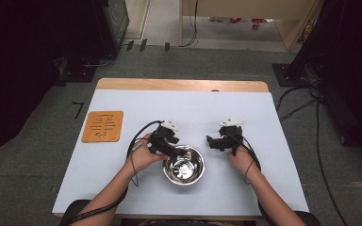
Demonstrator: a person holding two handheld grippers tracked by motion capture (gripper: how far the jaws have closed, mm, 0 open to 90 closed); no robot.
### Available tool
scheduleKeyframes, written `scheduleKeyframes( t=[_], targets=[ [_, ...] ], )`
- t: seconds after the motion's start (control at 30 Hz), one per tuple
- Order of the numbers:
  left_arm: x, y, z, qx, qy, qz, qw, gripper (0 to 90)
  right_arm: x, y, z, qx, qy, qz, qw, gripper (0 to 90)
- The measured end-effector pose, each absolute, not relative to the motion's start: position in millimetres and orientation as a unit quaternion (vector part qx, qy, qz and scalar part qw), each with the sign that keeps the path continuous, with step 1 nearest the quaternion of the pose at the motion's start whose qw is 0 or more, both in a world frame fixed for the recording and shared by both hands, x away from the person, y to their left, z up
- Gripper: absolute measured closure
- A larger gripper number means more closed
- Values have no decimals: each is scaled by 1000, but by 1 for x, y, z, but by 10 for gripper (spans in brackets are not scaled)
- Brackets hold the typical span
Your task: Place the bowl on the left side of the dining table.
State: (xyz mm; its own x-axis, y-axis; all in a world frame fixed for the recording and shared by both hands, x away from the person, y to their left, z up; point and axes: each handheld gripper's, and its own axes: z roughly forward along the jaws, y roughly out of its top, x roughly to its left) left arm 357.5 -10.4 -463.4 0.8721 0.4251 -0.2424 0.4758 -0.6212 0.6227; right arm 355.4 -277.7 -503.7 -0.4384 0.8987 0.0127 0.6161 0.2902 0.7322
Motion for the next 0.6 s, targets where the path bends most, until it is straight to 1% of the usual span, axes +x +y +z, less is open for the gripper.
scheduleKeyframes(
  t=[0.3, 0.6],
  targets=[
    [357, -14, -469, 904, 247, -41, 347, 346, 355, -278, -504, 488, 776, 342, 207, 100],
    [357, -18, -475, 909, 241, -46, 337, 380, 355, -278, -504, 488, 776, 342, 207, 100]
  ],
)
